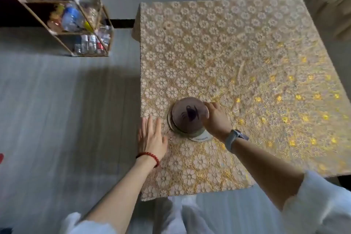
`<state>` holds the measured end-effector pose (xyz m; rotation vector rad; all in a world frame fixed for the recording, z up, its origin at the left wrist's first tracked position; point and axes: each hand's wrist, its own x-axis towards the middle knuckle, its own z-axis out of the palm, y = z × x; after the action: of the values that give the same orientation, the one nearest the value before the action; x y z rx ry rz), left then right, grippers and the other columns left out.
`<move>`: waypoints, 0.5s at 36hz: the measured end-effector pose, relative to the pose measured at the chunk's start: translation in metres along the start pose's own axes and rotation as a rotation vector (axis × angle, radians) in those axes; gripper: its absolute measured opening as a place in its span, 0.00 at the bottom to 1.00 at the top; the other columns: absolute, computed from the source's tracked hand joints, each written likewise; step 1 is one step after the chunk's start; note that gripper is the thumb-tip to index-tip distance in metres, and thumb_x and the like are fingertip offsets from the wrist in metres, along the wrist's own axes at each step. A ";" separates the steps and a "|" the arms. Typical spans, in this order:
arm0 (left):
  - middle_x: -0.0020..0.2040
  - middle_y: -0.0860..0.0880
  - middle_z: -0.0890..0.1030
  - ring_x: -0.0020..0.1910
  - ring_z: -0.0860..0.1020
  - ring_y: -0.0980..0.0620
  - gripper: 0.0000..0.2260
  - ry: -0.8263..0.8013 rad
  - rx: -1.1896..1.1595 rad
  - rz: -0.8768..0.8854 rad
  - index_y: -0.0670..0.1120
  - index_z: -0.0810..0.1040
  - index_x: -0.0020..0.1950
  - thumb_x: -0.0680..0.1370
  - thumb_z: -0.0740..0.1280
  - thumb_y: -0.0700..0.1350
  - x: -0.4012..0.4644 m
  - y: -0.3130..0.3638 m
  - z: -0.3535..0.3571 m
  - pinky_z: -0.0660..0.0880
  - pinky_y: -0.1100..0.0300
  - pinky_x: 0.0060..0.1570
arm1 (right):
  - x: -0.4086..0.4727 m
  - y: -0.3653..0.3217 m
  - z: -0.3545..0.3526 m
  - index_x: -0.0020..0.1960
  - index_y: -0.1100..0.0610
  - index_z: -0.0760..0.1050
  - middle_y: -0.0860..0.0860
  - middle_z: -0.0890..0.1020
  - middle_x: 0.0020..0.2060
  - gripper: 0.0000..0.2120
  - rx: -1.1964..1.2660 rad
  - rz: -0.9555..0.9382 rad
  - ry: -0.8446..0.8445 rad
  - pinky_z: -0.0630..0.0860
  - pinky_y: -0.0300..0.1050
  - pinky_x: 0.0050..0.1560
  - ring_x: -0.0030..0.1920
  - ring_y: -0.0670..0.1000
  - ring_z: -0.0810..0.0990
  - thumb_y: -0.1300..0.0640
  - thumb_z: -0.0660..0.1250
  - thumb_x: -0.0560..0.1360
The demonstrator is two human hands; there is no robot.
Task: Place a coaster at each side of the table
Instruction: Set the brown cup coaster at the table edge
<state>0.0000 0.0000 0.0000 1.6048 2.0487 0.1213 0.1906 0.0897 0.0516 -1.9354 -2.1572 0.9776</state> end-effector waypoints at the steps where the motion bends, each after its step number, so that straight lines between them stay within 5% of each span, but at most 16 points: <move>1: 0.76 0.45 0.43 0.74 0.38 0.45 0.28 0.005 0.022 0.013 0.49 0.49 0.73 0.76 0.58 0.47 0.005 -0.001 0.003 0.39 0.45 0.69 | 0.010 0.000 0.002 0.68 0.56 0.60 0.57 0.68 0.66 0.20 -0.029 -0.015 0.010 0.66 0.56 0.66 0.64 0.58 0.66 0.58 0.56 0.77; 8: 0.74 0.44 0.40 0.72 0.36 0.42 0.27 0.053 0.168 0.091 0.49 0.41 0.73 0.78 0.49 0.55 0.009 -0.010 0.017 0.35 0.46 0.71 | 0.050 -0.009 0.013 0.70 0.52 0.56 0.56 0.68 0.64 0.29 -0.269 -0.105 -0.030 0.67 0.58 0.63 0.64 0.57 0.65 0.55 0.63 0.73; 13: 0.74 0.45 0.44 0.73 0.40 0.42 0.28 0.063 0.191 0.092 0.49 0.42 0.72 0.78 0.52 0.55 0.009 -0.009 0.018 0.39 0.45 0.71 | 0.050 -0.009 0.010 0.61 0.56 0.68 0.57 0.70 0.57 0.17 -0.302 -0.162 0.055 0.68 0.52 0.58 0.57 0.57 0.69 0.59 0.62 0.73; 18: 0.76 0.45 0.46 0.74 0.41 0.44 0.28 0.039 0.158 0.061 0.49 0.47 0.74 0.78 0.54 0.55 0.008 -0.002 0.015 0.40 0.47 0.72 | 0.037 0.002 -0.009 0.55 0.60 0.72 0.56 0.75 0.49 0.10 -0.126 -0.212 0.098 0.69 0.44 0.37 0.44 0.53 0.72 0.59 0.59 0.76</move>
<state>0.0041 0.0031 -0.0164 1.7733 2.0839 0.0128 0.1888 0.1268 0.0453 -1.7164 -2.3578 0.7131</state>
